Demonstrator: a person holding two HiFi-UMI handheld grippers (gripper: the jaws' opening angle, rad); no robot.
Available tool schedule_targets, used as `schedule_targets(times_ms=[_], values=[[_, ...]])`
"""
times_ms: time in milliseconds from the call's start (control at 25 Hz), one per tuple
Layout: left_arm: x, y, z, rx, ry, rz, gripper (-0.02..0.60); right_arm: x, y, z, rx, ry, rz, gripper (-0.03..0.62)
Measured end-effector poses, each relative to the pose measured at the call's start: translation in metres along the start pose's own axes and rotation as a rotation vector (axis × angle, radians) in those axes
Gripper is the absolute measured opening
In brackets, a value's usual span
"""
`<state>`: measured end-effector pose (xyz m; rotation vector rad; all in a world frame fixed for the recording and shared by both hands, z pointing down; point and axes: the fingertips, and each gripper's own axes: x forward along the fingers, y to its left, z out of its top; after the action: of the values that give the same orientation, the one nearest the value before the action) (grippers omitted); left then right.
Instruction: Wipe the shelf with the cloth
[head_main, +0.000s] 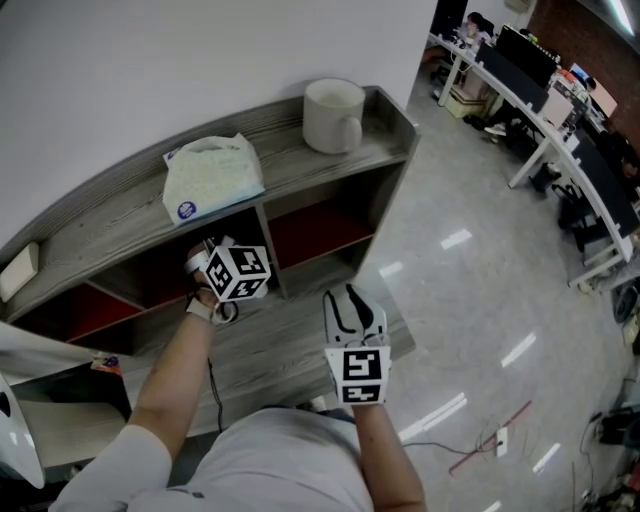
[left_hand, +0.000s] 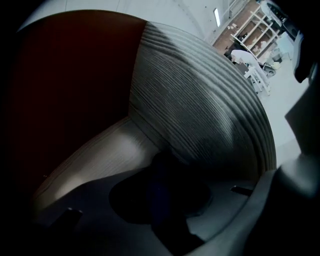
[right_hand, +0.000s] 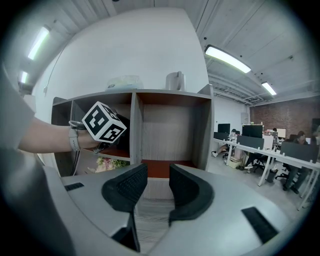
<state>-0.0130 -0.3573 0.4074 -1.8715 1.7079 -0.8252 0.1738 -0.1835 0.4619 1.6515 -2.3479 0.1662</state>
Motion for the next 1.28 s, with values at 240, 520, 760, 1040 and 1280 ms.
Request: schedule_targets(times_ms=[240,520,760,1040,1280], values=[[-0.006,0.02,-0.005,-0.108,-0.022,0.028,0.084,0.001,0.007,0.0,-0.005,0.004,0.021,0.14],[-0.022,0.054,-0.025,-0.333,0.006,0.025,0.084,0.005,0.032,0.006,-0.035,-0.004,0.086,0.141],[-0.04,0.086,-0.056,-0.433,0.043,0.076,0.085,0.008,0.06,0.015,-0.067,-0.02,0.153,0.141],[-0.067,0.127,-0.098,-0.525,0.094,0.17,0.086,0.015,0.092,0.019,-0.09,-0.026,0.222,0.141],[-0.078,0.145,-0.12,-0.634,0.099,0.203,0.084,0.018,0.113,0.019,-0.103,-0.026,0.261,0.14]])
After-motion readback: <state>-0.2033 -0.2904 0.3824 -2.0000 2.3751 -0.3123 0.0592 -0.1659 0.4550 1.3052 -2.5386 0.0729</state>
